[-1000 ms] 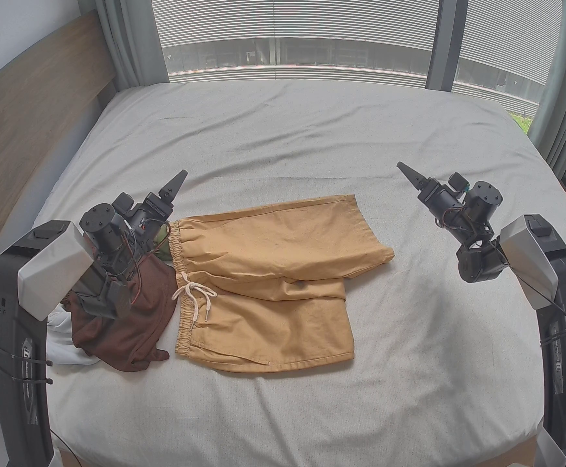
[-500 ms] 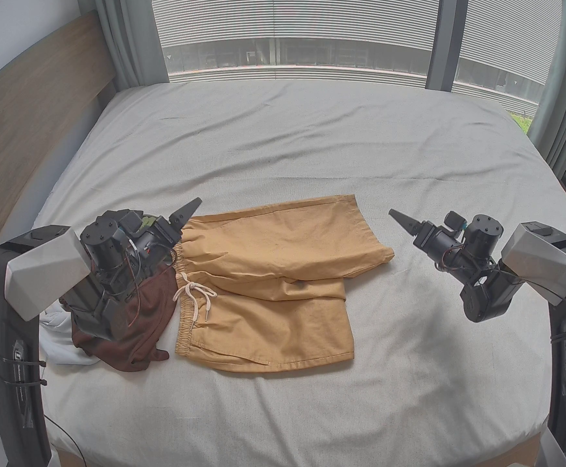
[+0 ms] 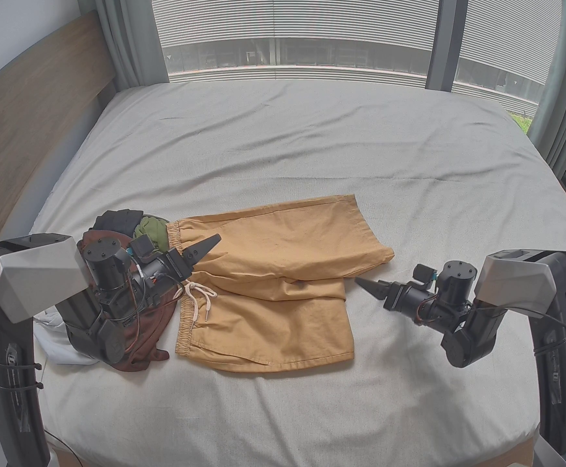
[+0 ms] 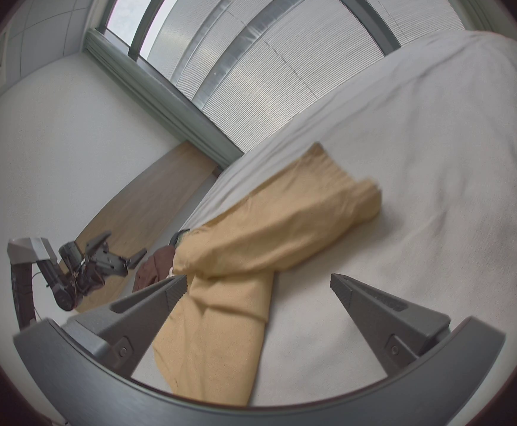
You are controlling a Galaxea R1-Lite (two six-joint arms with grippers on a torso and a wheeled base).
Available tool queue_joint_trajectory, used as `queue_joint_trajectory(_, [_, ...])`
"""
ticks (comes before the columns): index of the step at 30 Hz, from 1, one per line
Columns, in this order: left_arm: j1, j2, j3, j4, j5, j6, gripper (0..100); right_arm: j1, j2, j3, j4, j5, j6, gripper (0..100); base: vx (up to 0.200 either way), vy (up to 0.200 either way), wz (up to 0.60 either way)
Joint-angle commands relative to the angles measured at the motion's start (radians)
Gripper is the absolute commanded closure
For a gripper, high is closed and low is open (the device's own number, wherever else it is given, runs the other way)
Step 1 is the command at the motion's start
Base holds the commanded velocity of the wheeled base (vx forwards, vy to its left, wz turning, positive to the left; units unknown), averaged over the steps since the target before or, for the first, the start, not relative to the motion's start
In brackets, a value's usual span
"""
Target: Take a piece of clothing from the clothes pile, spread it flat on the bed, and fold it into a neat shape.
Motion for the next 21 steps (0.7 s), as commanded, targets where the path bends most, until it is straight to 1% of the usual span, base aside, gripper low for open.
queue_joint_trajectory(1, [-0.017, 0.011, 0.008, 0.000, 0.001, 0.003, 0, 0.043, 0.076, 0.009, 0.003, 0.001, -0.001, 0, 0.000, 0.000, 0.00])
queue_joint_trajectory(7, [-0.021, 0.013, 0.007, 0.000, 0.003, 0.004, 0, 0.080, 0.134, 0.003, 0.003, 0.001, -0.001, 0, 0.000, 0.000, 0.00])
queue_joint_trajectory(16, [-0.023, 0.013, 0.007, 0.000, 0.003, 0.004, 0, 0.118, 0.138, 0.004, -0.004, -0.003, 0.007, 0, 0.000, 0.000, 0.00])
queue_joint_trajectory(21, [-0.024, 0.016, 0.007, 0.000, 0.003, 0.004, 0, 0.124, 0.138, 0.006, -0.014, -0.005, 0.010, 0, 0.000, 0.000, 0.00])
